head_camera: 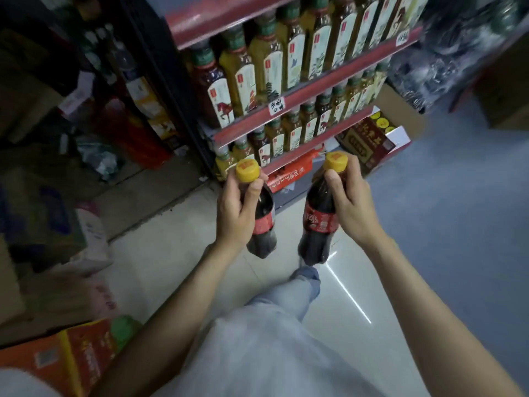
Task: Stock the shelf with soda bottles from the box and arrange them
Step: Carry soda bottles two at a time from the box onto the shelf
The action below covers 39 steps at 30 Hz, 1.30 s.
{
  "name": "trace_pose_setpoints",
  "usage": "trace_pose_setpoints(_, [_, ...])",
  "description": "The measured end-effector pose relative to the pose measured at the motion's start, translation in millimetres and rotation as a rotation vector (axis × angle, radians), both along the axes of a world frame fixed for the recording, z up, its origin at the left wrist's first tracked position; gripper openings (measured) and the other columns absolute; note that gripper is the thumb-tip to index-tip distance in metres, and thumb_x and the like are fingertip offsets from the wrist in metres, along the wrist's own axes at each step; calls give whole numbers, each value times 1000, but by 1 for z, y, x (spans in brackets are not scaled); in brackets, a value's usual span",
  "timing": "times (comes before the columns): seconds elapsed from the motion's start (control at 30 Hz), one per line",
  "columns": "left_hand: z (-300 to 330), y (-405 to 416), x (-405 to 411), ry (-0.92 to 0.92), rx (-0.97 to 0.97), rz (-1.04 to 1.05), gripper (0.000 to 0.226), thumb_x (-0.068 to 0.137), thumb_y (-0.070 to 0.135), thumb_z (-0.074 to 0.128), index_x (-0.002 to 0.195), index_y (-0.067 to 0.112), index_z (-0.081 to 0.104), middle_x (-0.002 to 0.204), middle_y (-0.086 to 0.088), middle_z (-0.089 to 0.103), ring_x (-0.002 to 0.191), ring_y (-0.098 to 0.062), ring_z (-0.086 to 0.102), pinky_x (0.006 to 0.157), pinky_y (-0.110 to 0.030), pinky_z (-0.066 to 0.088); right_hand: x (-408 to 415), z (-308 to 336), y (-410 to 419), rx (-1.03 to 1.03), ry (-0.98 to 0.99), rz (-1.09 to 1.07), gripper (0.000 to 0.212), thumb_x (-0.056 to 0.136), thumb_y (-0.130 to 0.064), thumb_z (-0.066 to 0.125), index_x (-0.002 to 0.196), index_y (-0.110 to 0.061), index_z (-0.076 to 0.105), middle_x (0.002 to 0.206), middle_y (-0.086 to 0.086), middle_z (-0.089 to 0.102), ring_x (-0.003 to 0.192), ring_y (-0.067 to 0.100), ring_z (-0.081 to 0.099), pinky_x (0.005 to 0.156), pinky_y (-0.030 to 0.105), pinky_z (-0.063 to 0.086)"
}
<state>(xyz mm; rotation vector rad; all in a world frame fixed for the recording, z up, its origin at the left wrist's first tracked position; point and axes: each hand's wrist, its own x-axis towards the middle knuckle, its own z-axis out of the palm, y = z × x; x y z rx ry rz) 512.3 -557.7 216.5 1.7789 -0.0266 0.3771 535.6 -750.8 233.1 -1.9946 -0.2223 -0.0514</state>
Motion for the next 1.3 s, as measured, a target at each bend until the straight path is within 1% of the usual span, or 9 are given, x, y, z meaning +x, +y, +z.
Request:
trace_pose_setpoints(0.2, [27, -85, 84, -75, 60, 47, 34, 94, 57, 38, 106, 28, 50, 99, 12, 60, 98, -19, 61, 89, -42, 51, 92, 19, -77, 22, -46, 86, 16, 99, -29, 41, 113, -22, 42, 91, -31, 55, 86, -13, 53, 73, 6, 38])
trace_pose_setpoints(0.47, [106, -169, 192, -225, 63, 176, 28, 92, 56, 42, 106, 33, 50, 94, 26, 63, 94, 1, 61, 87, -22, 48, 219, 80, -164, 84, -211, 229, 12, 100, -24, 42, 109, -17, 44, 85, -36, 54, 80, -12, 52, 70, 7, 37])
trace_pose_setpoints(0.6, [146, -203, 244, -380, 102, 262, 20, 95, 48, 42, 104, 33, 51, 93, 22, 63, 92, -4, 61, 86, -26, 48, 288, 123, -194, 148, -310, 304, 14, 100, -33, 40, 104, -21, 46, 84, -13, 57, 77, -2, 54, 70, 15, 42])
trace_pose_setpoints(0.7, [175, -224, 276, -499, 78, 350, 16, 96, 46, 43, 102, 35, 52, 93, 20, 64, 93, -8, 61, 88, -27, 46, 333, 162, -207, 225, -389, 350, 27, 99, -41, 37, 104, -17, 48, 89, 8, 62, 83, 23, 60, 77, 42, 48])
trace_pose_setpoints(0.77, [195, -236, 296, -581, 67, 399, 16, 95, 46, 44, 103, 34, 52, 94, 22, 63, 92, -8, 61, 86, -28, 47, 360, 190, -212, 279, -452, 380, 27, 100, -40, 37, 106, -16, 48, 88, 3, 64, 84, 25, 61, 79, 49, 48])
trace_pose_setpoints(0.97, [253, -250, 360, -831, 240, 495, 16, 98, 44, 41, 102, 31, 50, 97, 16, 59, 88, -7, 59, 81, -28, 47, 429, 262, -200, 468, -723, 377, 22, 103, -31, 35, 109, -12, 44, 89, -19, 62, 84, 0, 59, 78, 25, 47])
trace_pose_setpoints(1.03, [265, -245, 387, -850, 304, 554, 18, 98, 45, 39, 100, 32, 51, 97, 9, 59, 90, -11, 60, 83, -33, 48, 448, 274, -191, 506, -759, 372, 23, 102, -28, 36, 110, -8, 44, 93, -13, 62, 85, 6, 60, 78, 27, 48])
trace_pose_setpoints(1.13, [272, -230, 426, -821, 346, 650, 23, 96, 49, 39, 100, 30, 50, 96, 5, 62, 91, -17, 62, 83, -37, 50, 477, 282, -172, 509, -778, 368, 25, 100, -27, 39, 110, -6, 47, 93, 8, 63, 86, 18, 61, 80, 30, 48])
trace_pose_setpoints(1.3, [271, -185, 488, -636, 375, 812, 60, 92, 59, 39, 102, 3, 57, 97, -10, 68, 93, -25, 64, 83, -32, 46, 513, 280, -129, 403, -730, 354, 14, 100, -24, 48, 105, -12, 50, 88, -1, 65, 77, 4, 60, 71, 19, 46])
